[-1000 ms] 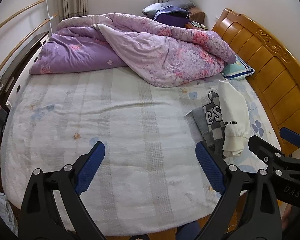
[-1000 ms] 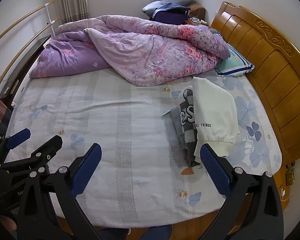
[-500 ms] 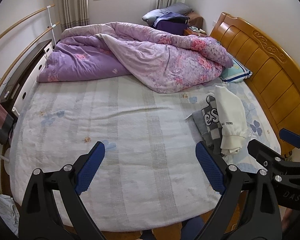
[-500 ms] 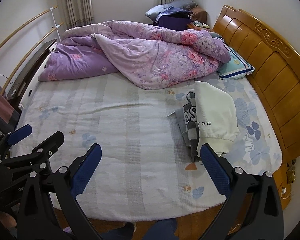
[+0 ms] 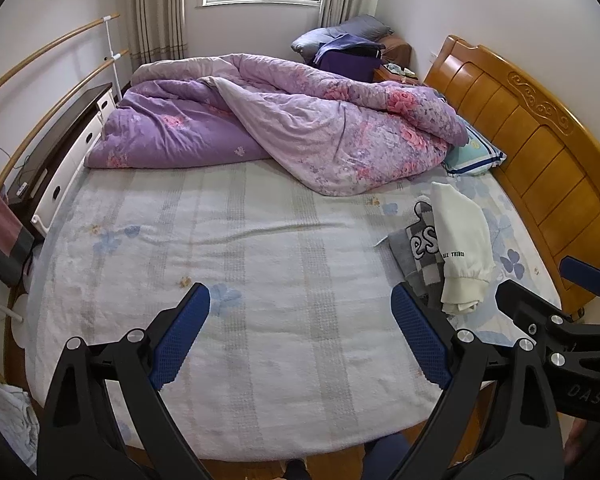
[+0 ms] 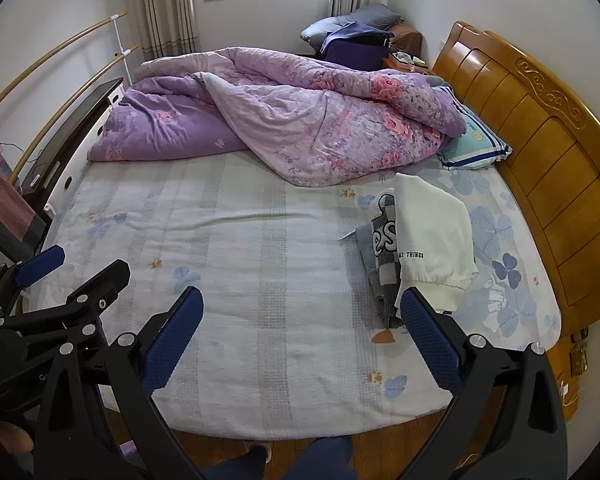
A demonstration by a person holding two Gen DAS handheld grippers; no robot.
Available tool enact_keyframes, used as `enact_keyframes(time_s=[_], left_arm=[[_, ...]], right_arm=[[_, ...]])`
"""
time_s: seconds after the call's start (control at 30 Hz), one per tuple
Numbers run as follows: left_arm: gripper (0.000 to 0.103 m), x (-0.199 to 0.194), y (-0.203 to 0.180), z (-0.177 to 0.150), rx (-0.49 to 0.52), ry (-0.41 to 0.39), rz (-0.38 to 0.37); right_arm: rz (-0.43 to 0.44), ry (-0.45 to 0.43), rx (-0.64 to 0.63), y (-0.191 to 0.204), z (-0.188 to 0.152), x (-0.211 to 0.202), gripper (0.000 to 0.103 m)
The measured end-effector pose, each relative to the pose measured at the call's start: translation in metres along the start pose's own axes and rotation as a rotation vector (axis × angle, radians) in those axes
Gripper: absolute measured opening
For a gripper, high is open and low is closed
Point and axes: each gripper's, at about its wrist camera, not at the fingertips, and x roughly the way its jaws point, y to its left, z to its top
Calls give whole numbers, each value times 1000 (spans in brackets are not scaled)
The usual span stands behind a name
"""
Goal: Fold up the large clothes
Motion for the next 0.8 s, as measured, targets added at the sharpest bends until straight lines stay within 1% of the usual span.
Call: enact_keyframes(time_s=[0.27, 0.8], left_arm=[[92, -6, -3, 1, -5, -9, 7], [92, -5, 0, 2, -6, -12, 13]], right_arm=[[0, -8, -7, 4, 0, -4, 95], [6, -3, -10, 3, 5, -2, 95]])
